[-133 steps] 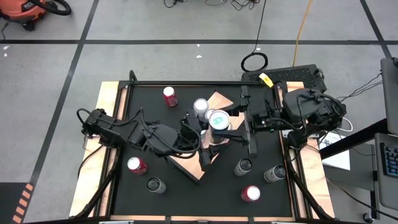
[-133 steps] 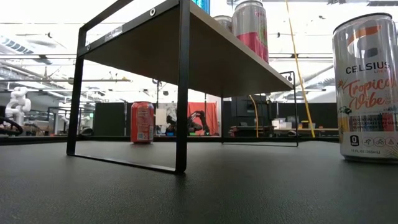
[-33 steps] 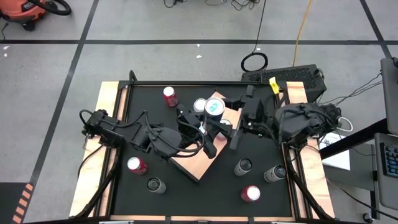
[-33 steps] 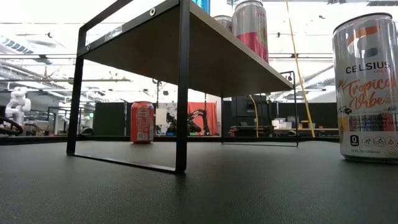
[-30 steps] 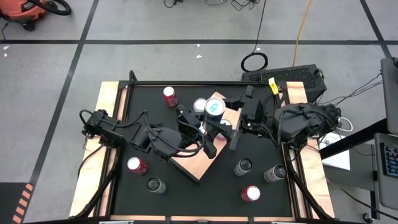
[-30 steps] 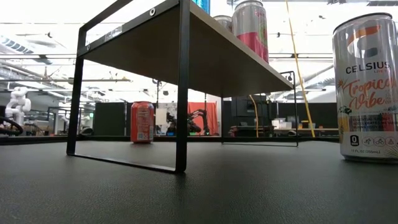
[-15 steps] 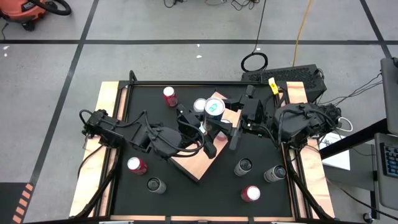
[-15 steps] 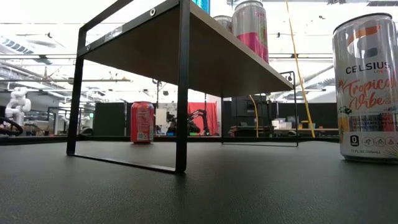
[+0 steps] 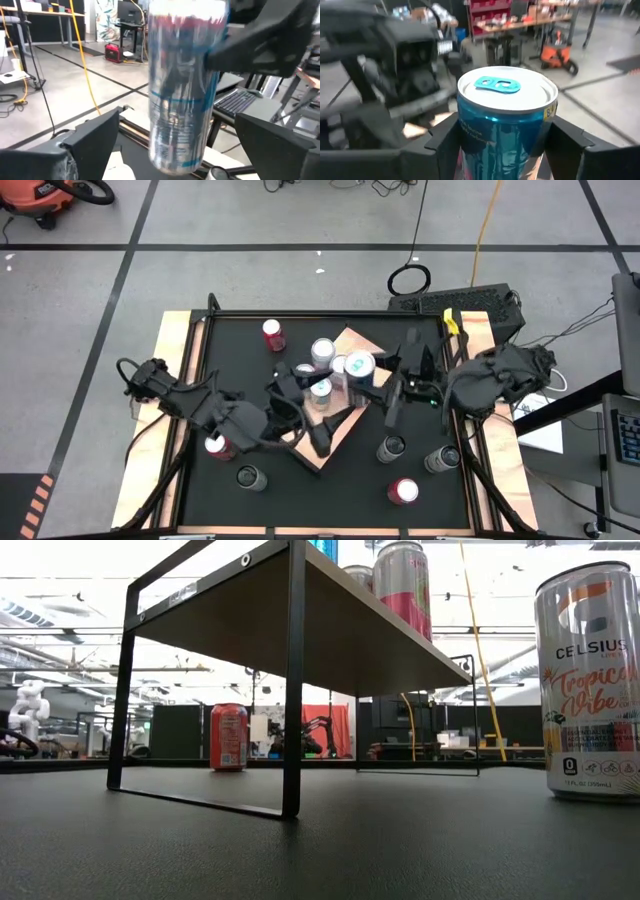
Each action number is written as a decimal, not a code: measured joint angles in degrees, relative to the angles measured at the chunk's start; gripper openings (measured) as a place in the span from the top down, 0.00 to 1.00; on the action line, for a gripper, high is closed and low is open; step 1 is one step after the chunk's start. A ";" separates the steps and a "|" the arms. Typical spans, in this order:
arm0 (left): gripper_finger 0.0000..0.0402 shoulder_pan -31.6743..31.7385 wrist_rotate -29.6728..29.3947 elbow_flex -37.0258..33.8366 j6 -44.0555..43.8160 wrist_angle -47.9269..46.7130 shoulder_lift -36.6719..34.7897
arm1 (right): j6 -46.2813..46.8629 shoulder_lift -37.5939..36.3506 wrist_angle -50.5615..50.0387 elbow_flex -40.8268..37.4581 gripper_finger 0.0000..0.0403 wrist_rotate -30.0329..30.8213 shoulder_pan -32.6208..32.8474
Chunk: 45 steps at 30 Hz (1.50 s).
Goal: Place canned beverage on shelf
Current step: Put the blue soda can on the shelf aligned with the blue soda can
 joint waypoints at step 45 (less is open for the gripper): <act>0.02 -8.73 -10.69 -0.04 -10.57 -2.88 -0.46 | 23.42 -3.03 24.03 -49.59 0.46 29.90 22.21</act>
